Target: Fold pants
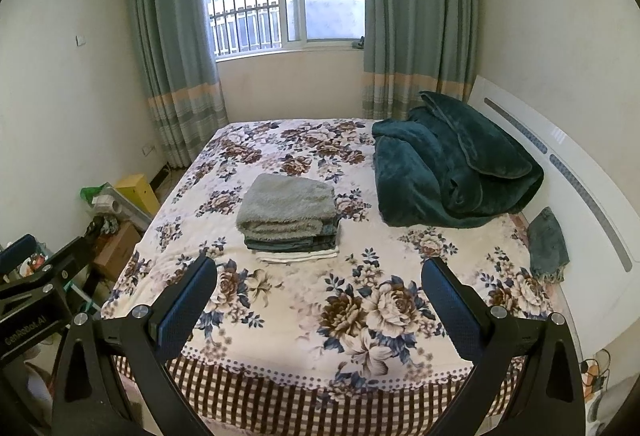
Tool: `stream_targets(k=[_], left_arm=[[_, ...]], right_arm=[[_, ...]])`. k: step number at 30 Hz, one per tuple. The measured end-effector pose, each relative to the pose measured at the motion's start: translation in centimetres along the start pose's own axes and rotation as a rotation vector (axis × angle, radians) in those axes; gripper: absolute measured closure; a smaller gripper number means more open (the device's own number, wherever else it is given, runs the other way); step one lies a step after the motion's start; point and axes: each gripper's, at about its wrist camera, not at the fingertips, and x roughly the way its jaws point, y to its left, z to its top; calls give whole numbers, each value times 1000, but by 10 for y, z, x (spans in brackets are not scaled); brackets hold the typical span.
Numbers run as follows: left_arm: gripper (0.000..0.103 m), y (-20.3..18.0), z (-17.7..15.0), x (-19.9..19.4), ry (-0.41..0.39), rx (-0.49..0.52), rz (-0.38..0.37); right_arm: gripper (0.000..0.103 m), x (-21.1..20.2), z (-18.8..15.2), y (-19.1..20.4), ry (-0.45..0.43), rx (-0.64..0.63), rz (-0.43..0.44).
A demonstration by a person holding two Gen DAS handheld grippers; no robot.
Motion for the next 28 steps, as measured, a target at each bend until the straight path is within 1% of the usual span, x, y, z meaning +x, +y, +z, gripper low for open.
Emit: stream_targets(k=[18, 28], left_arm=[[0, -2, -4, -2, 5, -4, -1], [0, -7, -9, -6, -13, -5, -3]], right_arm=[[0, 7, -9, -5, 15, 12, 6], [0, 7, -10, -5, 14, 16, 7]])
